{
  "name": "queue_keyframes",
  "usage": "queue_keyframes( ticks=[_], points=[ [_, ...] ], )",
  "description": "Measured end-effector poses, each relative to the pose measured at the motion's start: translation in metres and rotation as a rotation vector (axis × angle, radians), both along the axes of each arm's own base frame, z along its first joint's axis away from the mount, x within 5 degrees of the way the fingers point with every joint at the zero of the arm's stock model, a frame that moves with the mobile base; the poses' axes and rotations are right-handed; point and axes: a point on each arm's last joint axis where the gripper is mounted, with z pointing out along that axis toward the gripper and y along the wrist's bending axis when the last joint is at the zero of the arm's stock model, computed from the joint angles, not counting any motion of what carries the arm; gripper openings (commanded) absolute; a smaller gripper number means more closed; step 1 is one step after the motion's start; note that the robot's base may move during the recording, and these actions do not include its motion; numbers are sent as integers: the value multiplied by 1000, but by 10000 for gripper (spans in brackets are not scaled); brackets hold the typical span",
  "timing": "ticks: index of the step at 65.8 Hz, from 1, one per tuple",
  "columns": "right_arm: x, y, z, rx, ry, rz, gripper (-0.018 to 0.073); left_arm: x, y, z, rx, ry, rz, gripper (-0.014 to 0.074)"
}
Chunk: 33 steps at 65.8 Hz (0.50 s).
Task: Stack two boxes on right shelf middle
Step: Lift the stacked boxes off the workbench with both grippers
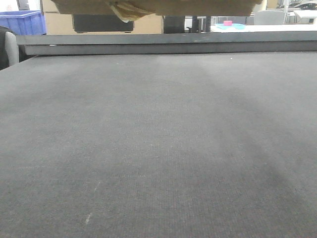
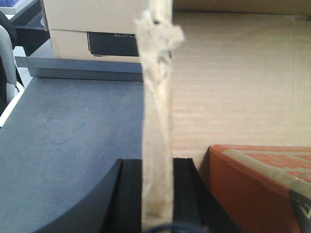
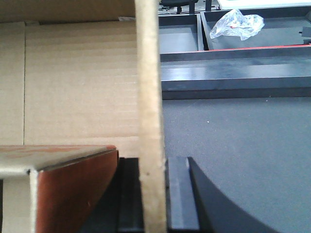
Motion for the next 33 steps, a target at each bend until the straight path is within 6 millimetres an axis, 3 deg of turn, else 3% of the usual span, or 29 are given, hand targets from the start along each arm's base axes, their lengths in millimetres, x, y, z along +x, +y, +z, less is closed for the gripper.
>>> queue_keyframes(
  ticks=[33],
  points=[
    [0,0,0,-3,-4,2,-162,0,0,0,0,0,0,-111]
  ],
)
